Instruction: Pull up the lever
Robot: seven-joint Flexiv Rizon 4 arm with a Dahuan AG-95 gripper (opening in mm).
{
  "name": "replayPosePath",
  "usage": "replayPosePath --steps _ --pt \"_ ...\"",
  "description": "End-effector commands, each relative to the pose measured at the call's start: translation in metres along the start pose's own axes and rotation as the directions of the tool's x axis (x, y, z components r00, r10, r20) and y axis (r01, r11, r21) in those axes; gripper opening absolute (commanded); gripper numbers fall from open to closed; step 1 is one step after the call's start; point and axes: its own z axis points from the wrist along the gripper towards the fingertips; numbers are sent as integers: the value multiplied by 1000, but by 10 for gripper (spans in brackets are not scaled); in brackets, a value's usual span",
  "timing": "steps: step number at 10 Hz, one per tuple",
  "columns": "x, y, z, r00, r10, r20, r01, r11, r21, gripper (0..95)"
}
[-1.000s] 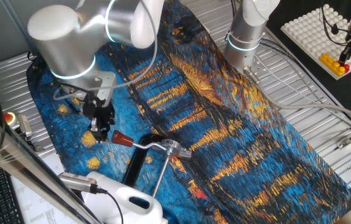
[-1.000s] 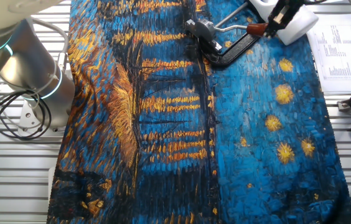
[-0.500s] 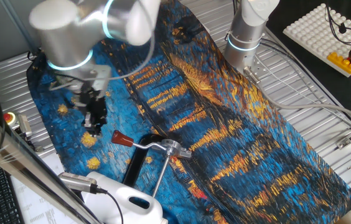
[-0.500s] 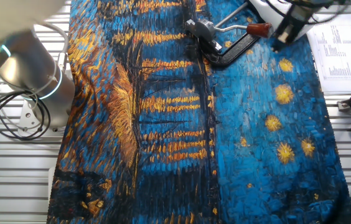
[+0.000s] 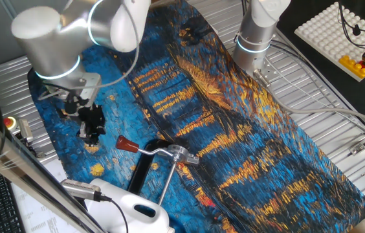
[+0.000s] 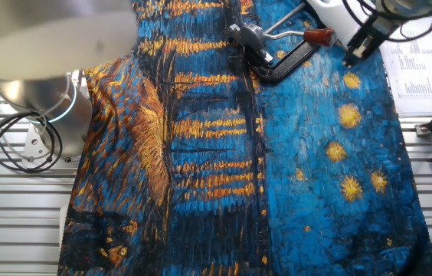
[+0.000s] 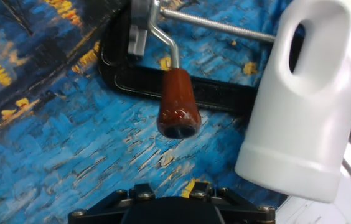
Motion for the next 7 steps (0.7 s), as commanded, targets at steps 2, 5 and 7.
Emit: replayPosePath --steps 2,5,7 --pt "-6 -3 12 994 11 107 -9 1000 -14 190" --pt "-17 -1 21 987 0 159 6 999 -41 190" --pt "-22 4 22 983 19 183 -7 998 -65 190"
